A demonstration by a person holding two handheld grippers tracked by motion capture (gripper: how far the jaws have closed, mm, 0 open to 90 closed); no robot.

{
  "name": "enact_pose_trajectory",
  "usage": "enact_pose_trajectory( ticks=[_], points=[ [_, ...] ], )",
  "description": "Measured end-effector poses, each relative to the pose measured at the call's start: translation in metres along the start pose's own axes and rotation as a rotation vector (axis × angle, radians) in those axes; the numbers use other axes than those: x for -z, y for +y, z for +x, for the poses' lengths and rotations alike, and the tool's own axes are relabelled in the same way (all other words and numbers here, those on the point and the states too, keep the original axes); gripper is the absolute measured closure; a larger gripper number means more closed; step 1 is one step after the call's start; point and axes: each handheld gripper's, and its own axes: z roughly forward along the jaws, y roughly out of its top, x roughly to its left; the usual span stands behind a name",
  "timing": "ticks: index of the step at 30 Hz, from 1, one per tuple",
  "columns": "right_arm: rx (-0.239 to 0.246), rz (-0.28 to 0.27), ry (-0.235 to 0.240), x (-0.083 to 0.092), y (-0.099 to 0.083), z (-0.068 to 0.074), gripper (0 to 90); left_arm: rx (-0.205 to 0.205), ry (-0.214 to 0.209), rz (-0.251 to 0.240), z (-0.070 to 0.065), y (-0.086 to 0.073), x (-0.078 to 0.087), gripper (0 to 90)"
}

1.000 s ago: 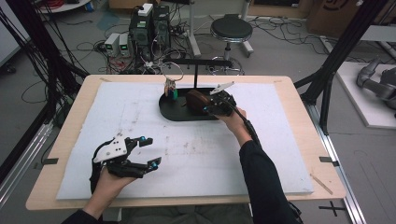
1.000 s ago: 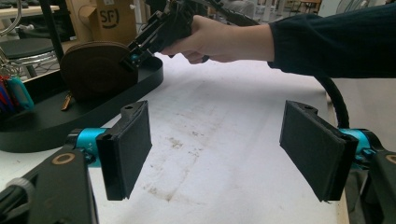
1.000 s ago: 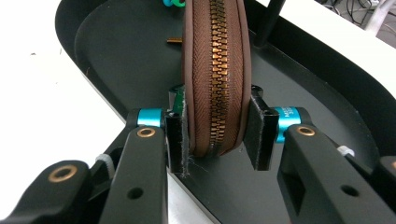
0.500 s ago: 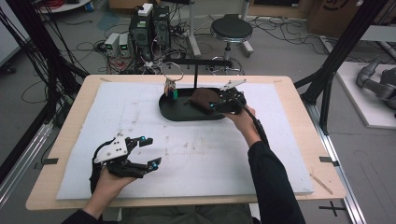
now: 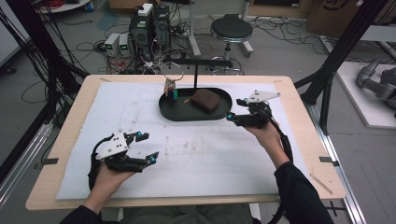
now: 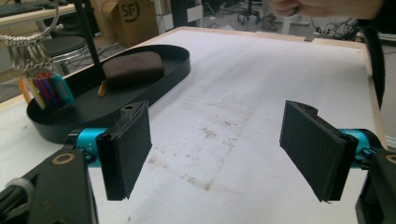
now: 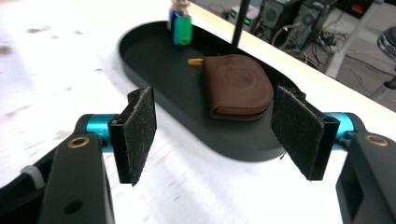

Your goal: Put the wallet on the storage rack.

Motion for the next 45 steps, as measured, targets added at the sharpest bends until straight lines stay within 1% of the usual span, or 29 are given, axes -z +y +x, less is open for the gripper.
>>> enact_pose_trajectory(
  ticks=[5,8,11,14,16,18,20,22,26,30,33,36,40,45],
  points=[
    [-0.047,-0.061,0.01,0.027,-0.017,0.003,31.5,0.007,0.043,0.011,0.006,-0.002,0.003,24.8],
    [-0.063,-0.085,0.002,0.039,-0.03,0.003,30.6,0.007,0.085,0.015,0.009,-0.004,0.006,24.8],
    [-0.085,-0.086,-0.012,0.047,-0.043,0.004,29.4,0.01,0.121,0.018,0.014,-0.005,0.01,24.8],
    [-0.119,-0.083,-0.031,0.053,-0.057,0.005,27.5,0.015,0.153,0.021,0.018,-0.007,0.014,24.8],
    [-0.136,-0.086,-0.044,0.056,-0.066,0.004,26.0,0.02,0.169,0.022,0.021,-0.008,0.017,24.8],
    [-0.161,-0.078,-0.048,0.056,-0.074,0.001,24.2,0.025,0.187,0.025,0.023,-0.01,0.019,24.8],
    [-0.183,-0.063,-0.053,0.056,-0.081,-0.003,21.9,0.025,0.196,0.028,0.024,-0.011,0.021,24.8],
    [-0.189,-0.054,-0.056,0.055,-0.086,-0.005,21.9,0.025,0.211,0.032,0.025,-0.012,0.023,24.8],
    [-0.18,-0.051,-0.07,0.053,-0.088,-0.006,21.5,0.035,0.224,0.035,0.027,-0.014,0.026,24.8],
    [-0.174,-0.06,-0.073,0.054,-0.087,-0.006,21.1,0.036,0.236,0.037,0.027,-0.015,0.028,24.8],
    [-0.188,-0.057,-0.078,0.054,-0.089,-0.007,21.1,0.034,0.239,0.039,0.026,-0.015,0.028,24.8],
    [-0.19,-0.05,-0.082,0.053,-0.09,-0.008,21.1,0.034,0.24,0.04,0.026,-0.015,0.028,24.8],
    [-0.191,-0.062,-0.084,0.055,-0.09,-0.009,21.0,0.034,0.244,0.044,0.026,-0.016,0.029,24.8],
    [-0.2,-0.055,-0.082,0.054,-0.091,-0.01,21.0,0.037,0.245,0.045,0.026,-0.016,0.028,24.8]
  ],
)
